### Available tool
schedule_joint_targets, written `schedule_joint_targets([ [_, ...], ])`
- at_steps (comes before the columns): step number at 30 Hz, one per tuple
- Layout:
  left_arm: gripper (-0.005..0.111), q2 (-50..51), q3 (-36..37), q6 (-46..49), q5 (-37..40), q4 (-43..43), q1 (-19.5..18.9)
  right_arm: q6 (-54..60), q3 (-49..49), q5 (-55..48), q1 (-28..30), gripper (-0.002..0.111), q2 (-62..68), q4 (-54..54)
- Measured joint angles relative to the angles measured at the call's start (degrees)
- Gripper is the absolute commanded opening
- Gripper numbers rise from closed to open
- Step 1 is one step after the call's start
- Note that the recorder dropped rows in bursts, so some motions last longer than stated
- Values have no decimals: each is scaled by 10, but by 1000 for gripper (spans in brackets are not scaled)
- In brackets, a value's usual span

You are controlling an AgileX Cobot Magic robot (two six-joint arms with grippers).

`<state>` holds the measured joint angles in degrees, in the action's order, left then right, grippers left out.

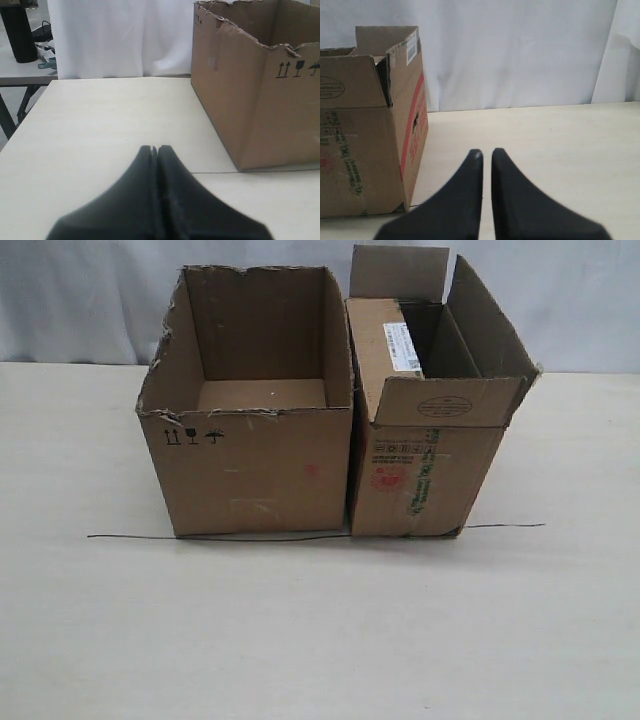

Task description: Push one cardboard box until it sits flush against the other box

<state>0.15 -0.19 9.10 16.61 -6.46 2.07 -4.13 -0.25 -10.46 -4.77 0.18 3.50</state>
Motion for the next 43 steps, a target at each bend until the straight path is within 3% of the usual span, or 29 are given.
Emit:
schedule_joint_targets([
  [43, 0, 0, 0, 0, 1, 0, 0, -3, 0, -3, 0, 5, 0, -11],
])
